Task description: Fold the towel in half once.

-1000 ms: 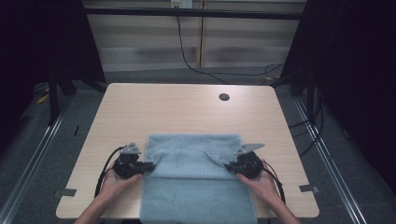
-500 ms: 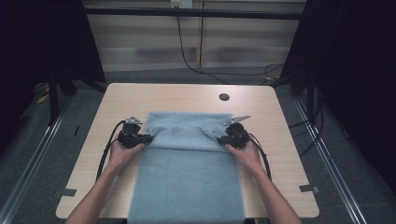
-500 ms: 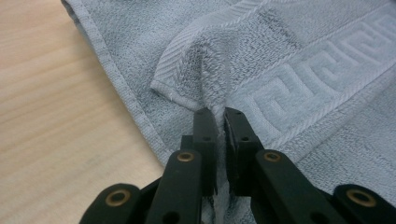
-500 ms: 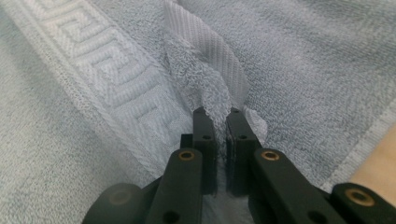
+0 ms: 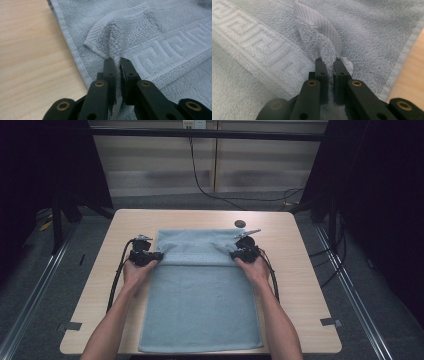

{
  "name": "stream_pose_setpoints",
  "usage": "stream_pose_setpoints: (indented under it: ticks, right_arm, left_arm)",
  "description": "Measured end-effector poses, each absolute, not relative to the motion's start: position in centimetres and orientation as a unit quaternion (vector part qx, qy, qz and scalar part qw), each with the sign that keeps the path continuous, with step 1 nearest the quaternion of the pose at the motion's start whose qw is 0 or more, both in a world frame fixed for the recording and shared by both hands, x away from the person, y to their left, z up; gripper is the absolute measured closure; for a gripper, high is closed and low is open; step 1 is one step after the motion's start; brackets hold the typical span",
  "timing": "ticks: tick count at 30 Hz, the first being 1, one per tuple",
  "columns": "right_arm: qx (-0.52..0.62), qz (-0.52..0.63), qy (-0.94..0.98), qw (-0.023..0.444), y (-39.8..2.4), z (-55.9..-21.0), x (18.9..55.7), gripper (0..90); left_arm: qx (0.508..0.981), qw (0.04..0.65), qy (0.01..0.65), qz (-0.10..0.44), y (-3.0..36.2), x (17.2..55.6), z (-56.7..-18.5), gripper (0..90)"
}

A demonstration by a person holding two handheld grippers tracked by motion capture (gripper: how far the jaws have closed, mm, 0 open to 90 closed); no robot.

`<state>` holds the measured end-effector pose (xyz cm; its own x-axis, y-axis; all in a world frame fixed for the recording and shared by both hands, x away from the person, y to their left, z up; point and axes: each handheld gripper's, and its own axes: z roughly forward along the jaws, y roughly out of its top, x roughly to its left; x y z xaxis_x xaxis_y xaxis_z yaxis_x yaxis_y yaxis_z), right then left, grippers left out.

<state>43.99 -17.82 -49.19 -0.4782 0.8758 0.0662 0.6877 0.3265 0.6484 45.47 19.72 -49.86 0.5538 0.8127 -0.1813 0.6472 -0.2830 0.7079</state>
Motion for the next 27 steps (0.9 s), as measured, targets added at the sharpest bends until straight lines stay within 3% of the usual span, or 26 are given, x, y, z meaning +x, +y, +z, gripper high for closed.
stream_pose_setpoints:
  ticks: [5, 13, 21, 27]
  right_arm:
    - [0.481, 0.343, 0.791, 0.160, -18.5, -48.1, 44.3, 85.5]
    - [0.435, 0.431, 0.765, 0.196, -19.4, -40.9, 42.2, 85.5]
    - [0.369, 0.492, 0.756, 0.225, -19.4, -34.1, 37.8, 85.4]
    - [0.332, 0.513, 0.757, 0.234, -20.1, -32.2, 34.0, 85.3]
  left_arm:
    - [0.777, 0.430, 0.451, 0.092, 21.0, 45.1, -48.6, 84.5]
    - [0.742, 0.506, 0.426, 0.111, 22.8, 43.0, -42.4, 84.5]
    - [0.735, 0.550, 0.367, 0.148, 24.8, 37.7, -35.1, 84.5]
    - [0.751, 0.556, 0.326, 0.145, 24.9, 33.5, -34.4, 84.3]
